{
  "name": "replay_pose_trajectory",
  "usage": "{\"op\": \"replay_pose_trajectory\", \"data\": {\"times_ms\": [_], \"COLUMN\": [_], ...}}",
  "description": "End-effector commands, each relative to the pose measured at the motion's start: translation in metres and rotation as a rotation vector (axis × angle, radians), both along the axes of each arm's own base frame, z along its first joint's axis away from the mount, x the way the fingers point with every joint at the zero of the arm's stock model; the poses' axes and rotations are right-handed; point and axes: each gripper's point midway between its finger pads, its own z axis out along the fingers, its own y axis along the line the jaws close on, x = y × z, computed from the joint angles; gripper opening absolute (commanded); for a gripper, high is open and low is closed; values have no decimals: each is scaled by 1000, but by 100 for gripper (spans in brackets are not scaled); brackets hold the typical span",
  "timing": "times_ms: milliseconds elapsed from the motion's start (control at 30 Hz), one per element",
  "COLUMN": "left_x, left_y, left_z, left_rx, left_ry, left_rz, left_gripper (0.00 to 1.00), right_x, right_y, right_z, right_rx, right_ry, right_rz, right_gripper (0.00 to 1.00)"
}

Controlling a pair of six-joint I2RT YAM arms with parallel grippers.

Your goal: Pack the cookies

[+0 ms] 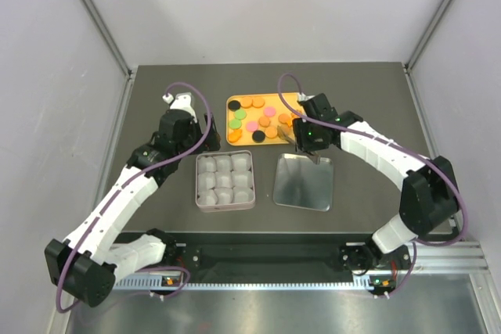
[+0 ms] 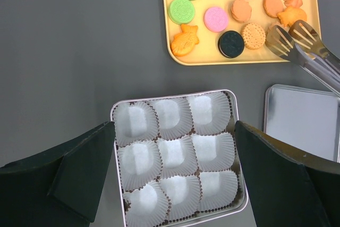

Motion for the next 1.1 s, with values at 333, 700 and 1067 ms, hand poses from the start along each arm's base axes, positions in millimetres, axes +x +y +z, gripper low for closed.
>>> {"op": "replay_pose_trajectory", "data": {"times_ms": [333, 700, 1067], "left_x": [0, 0, 1], "left_y": [4, 4, 5], "left_z": [5, 11, 16], "left_rx": [3, -4, -4], "left_ry": [-31, -47, -60], "left_rz": [6, 10, 17], "left_gripper": [99, 99, 99], "right_x": [20, 19, 12], "right_y": [16, 17, 20], "right_z": [11, 40, 76], "right_rx": [25, 57, 108], "right_ry": [-63, -106, -149], "right_rz": [-12, 4, 34], "right_gripper": [40, 31, 29]}}
